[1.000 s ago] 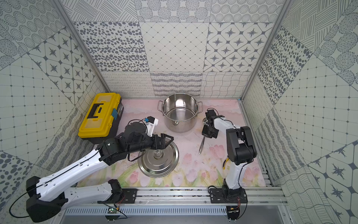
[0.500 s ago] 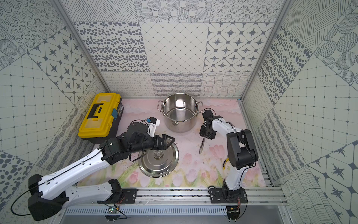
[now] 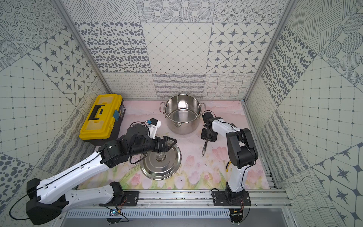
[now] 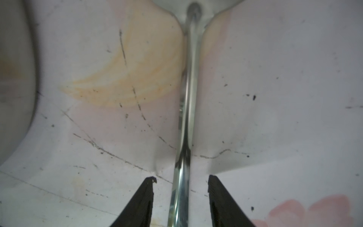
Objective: Stir the soup with a spoon
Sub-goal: Pick up the spoon from the center of the board.
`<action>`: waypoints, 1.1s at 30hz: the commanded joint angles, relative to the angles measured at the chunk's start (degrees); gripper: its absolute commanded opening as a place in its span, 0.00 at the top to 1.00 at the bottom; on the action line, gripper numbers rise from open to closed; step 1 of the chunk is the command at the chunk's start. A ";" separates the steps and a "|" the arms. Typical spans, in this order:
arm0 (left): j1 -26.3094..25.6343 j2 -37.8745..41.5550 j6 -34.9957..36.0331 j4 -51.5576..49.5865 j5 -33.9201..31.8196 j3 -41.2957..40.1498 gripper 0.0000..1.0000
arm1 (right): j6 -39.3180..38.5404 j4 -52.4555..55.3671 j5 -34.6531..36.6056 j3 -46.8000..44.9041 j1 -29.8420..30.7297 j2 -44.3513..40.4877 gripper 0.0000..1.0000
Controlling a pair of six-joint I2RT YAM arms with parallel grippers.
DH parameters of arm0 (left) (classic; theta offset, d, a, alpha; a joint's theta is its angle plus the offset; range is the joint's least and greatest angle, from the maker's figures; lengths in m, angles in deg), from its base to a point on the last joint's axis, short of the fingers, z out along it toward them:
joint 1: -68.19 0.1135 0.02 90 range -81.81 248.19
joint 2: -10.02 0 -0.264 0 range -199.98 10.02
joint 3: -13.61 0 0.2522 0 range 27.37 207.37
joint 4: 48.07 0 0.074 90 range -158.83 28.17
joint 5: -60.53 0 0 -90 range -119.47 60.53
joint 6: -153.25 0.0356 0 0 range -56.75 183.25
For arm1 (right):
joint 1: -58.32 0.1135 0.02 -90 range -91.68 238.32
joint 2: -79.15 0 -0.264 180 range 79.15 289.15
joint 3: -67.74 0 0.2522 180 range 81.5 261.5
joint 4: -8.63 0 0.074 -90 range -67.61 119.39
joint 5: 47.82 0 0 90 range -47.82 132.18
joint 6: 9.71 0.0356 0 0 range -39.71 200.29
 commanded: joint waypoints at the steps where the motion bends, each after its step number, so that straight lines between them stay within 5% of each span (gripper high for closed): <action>1: -0.35 1.32 1.12 0.91 -1.23 -0.38 0.01 | 0.33 0.27 0.82 1.66 -0.01 2.35 0.52; 15: -0.34 1.20 2.08 0.23 -1.73 -0.91 0.01 | 2.29 -1.92 -0.31 -5.27 0.03 0.48 1.00; 25: -0.50 -2.74 2.93 0.27 1.83 -0.91 0.01 | 1.90 -2.68 -0.92 -6.70 0.03 -1.34 1.00; 33: -2.78 -4.17 6.37 0.24 -1.42 -2.19 0.01 | 2.52 -2.63 -1.55 -4.74 0.26 -1.61 1.00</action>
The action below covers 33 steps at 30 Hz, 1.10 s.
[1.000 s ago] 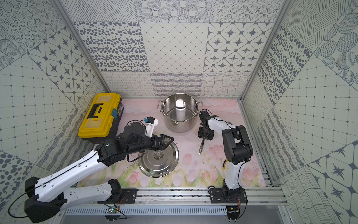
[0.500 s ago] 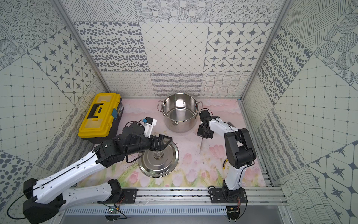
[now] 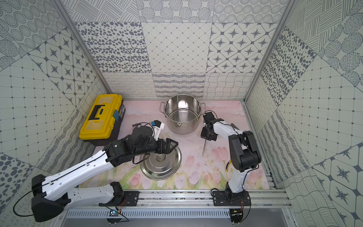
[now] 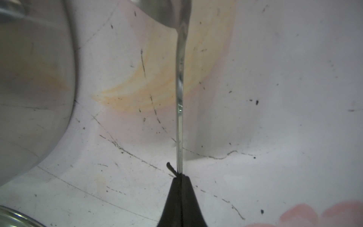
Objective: Stir the soup with a spoon
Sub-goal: Pick up the spoon from the center of the board.
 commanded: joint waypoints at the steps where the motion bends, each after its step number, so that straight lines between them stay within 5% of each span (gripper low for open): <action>1: -2.44 -1.79 4.90 2.57 -2.45 -1.83 0.01 | 0.52 2.85 0.13 -0.64 0.32 2.42 1.00; 5: -6.21 -8.89 6.90 4.59 -5.79 -1.81 0.07 | 0.52 3.15 0.28 -0.23 0.32 2.40 1.00; 9: -8.98 -21.89 9.39 1.23 -6.34 7.48 0.37 | 0.99 3.23 -0.07 -0.23 0.32 2.62 1.00; 11: -9.70 -28.00 9.88 -0.93 -6.45 12.56 0.42 | 1.33 3.23 -0.20 -0.25 0.40 2.77 1.00; 18: -13.97 -42.38 8.03 2.55 -8.61 21.53 0.45 | 2.66 3.51 -1.71 -0.26 0.75 3.39 1.00; 22: -16.30 -44.71 4.69 6.58 -13.40 21.34 0.38 | 3.40 3.60 -2.44 -0.36 1.09 3.76 1.00; 33: -18.28 -52.58 1.35 12.29 -26.27 22.38 0.38 | 3.57 3.68 -3.17 -1.17 1.82 3.76 1.00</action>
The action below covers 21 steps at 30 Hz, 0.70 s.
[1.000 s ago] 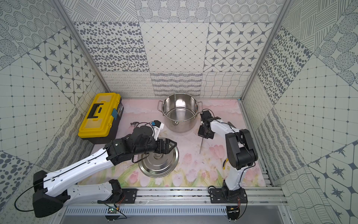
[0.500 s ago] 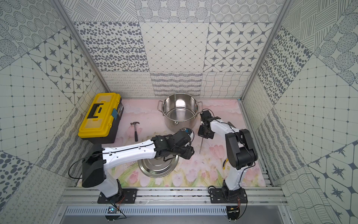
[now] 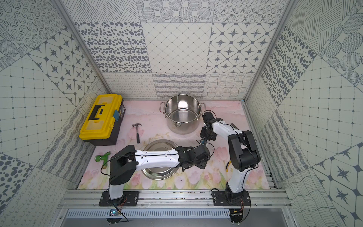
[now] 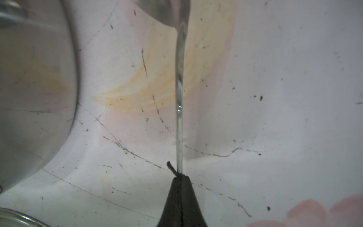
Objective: Stir the soup with a spoon
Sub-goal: Pick up the spoon from the center of the board.
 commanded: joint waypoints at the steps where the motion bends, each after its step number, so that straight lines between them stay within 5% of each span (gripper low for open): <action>1: -0.25 -2.37 -2.34 6.68 -10.50 -0.09 0.38 | 0.94 2.94 -2.32 -2.18 1.07 3.07 1.00; 21: 1.56 -12.77 -4.10 11.46 -14.13 3.99 0.49 | 0.36 2.88 -3.57 -5.40 1.25 1.45 1.00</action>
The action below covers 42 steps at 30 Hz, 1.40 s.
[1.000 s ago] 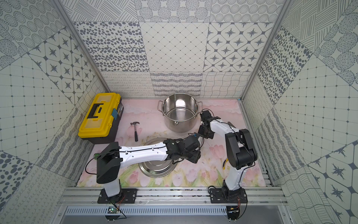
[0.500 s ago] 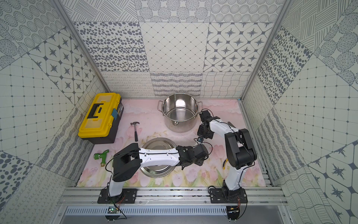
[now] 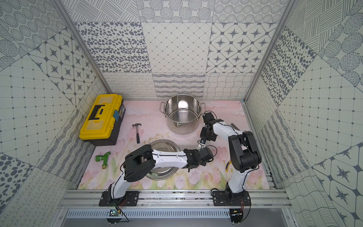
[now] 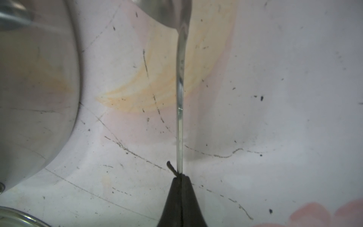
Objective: Stir the soup with a spoon
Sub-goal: Pick up the spoon from the center of the board.
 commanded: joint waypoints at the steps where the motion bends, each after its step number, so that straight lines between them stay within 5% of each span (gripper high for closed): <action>1: 0.81 -1.77 -0.93 3.46 -2.60 1.31 0.50 | 0.39 4.60 -3.23 -3.53 1.34 2.42 1.00; 7: 1.20 -2.74 -0.60 4.80 -1.81 1.12 0.60 | 0.22 4.67 -3.27 -3.96 1.36 1.76 1.00; 10: 1.47 -3.19 -0.22 5.27 -0.35 1.21 0.75 | 0.36 4.55 -3.65 -4.59 1.44 1.67 1.00; 13: 2.16 -3.46 -0.41 5.27 2.11 1.20 1.00 | 0.31 4.62 -3.54 -5.16 1.48 0.94 1.00; 17: 2.26 -2.68 0.38 4.84 3.10 0.77 1.00 | 0.87 4.72 -3.17 -5.21 1.28 -2.00 1.00; 24: 2.00 2.38 3.38 5.25 6.33 -3.18 1.00 | 3.43 5.97 -3.93 -3.03 -2.77 -15.48 0.39; 27: 1.57 4.85 5.31 4.74 8.58 -4.12 1.00 | 3.68 7.39 -5.46 -1.06 -4.49 -21.49 0.28; 42: 0.68 19.55 10.27 -5.28 26.96 3.81 1.00 | 9.43 17.58 -5.31 -3.45 -7.26 -58.41 0.28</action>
